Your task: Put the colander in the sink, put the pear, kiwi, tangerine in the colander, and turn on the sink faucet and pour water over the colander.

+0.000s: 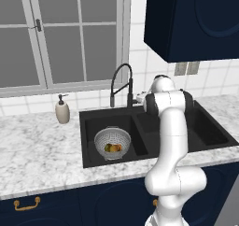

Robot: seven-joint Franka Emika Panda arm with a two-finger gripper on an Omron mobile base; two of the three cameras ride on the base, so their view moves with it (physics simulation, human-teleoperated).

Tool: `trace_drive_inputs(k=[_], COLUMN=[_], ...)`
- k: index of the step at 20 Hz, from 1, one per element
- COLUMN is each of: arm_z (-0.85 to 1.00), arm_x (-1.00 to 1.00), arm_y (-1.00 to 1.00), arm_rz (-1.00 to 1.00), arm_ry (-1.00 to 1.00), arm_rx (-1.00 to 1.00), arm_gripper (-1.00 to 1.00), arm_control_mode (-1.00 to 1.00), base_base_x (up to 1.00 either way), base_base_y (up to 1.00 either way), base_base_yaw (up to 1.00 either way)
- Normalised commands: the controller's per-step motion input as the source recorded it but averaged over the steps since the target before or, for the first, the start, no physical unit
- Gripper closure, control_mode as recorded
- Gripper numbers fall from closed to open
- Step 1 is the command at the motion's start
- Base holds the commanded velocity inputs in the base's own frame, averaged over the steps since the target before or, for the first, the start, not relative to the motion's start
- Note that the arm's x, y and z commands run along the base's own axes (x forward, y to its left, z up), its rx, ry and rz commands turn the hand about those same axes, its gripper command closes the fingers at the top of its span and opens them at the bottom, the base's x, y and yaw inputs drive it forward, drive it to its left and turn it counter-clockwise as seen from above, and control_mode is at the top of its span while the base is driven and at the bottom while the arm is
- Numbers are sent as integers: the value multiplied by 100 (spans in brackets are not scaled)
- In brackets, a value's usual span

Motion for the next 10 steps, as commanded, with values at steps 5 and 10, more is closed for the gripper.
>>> trace_drive_inputs(k=[5, 10], arm_z=[-25, -24], arm_x=[-8, -7], arm_y=[-72, -71], arm_rz=[0, -1], arm_ry=[0, 0], arm_rx=[0, 0], arm_gripper=[100, 100], arm_control_mode=[-100, -100], base_base_x=[0, 0], base_base_y=[0, 0], base_base_yaw=[0, 0])
